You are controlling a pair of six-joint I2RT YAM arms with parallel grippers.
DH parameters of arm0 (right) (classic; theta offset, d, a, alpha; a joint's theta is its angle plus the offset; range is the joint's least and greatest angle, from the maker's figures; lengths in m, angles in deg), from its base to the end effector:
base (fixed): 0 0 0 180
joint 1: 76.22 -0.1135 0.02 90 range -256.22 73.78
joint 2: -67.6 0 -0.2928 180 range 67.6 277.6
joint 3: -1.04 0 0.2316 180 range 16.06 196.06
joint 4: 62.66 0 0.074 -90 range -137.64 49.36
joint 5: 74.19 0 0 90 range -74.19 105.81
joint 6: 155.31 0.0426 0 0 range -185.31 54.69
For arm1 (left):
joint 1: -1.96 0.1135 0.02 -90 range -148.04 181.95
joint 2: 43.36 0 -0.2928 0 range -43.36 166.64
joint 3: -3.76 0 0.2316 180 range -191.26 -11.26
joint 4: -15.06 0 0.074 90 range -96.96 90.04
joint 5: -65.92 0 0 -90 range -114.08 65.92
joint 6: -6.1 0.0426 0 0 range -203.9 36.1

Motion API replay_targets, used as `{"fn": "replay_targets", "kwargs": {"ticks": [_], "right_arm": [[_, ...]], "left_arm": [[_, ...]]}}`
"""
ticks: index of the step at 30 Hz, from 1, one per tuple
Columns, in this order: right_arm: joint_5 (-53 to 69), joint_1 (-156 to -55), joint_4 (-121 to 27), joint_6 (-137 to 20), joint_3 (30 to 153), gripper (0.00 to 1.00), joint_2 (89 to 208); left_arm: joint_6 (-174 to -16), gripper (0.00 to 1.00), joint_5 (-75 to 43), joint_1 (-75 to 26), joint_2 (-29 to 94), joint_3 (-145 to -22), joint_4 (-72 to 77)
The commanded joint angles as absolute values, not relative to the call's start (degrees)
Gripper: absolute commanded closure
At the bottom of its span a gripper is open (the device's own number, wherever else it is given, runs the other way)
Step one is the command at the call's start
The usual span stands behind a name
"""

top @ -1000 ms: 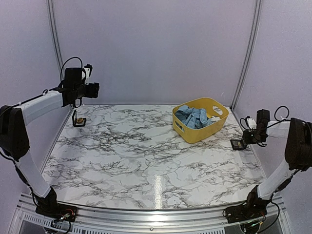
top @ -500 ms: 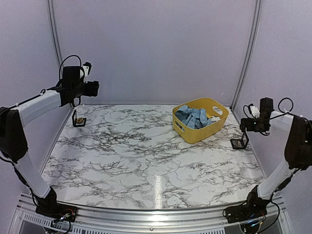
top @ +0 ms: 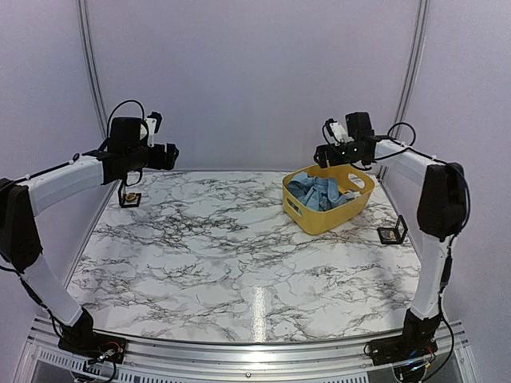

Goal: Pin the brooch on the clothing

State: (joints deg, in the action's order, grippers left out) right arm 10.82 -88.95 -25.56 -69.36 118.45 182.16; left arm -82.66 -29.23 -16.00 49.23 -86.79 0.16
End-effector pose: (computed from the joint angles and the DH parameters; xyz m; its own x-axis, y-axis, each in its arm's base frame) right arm 0.4569 0.1070 0.3258 -0.5271 -0.1912 -0.8280 -0.3277 0.9447 -0.0095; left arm 0.3589 -0.1123 0.3638 -0.2722 0.1109 -0.9558 0.2314 0.9717 0.0468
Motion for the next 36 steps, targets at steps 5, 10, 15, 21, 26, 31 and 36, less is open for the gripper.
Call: {"fn": "replay_targets", "kwargs": {"ticks": [5, 10, 15, 21, 26, 31, 36], "right_arm": [[11.5, -91.0, -10.4, -68.2, 127.5, 0.01, 197.9], [8.8, -91.5, -8.2, -68.6, 127.7, 0.36, 201.2], [14.5, -91.4, -4.6, -71.0, 137.3, 1.00, 198.6], [11.9, -93.4, -8.7, -72.4, 148.6, 1.00, 186.3], [1.4, -108.7, -28.8, -83.0, 135.9, 1.00, 170.1], [-9.5, -124.1, -39.8, -91.7, 128.2, 1.00, 164.3], [-7.8, -125.1, -40.7, -87.1, 121.9, 1.00, 166.3]], "left_arm": [[-81.7, 0.01, -29.9, -20.0, 45.5, -84.0, 0.1], [-81.1, 0.01, -30.8, -20.2, 45.5, -84.7, -1.8], [-81.3, 0.01, -30.6, -20.2, 44.7, -85.1, -2.0], [-81.6, 0.01, -30.8, -20.2, 42.8, -85.1, -1.9], [-80.9, 0.01, -33.6, -20.2, 40.5, -84.7, -1.8], [-79.5, 0.01, -39.0, -20.1, 38.5, -84.8, -2.1], [-79.2, 0.01, -44.2, -20.0, 34.3, -83.5, -2.3]]}}
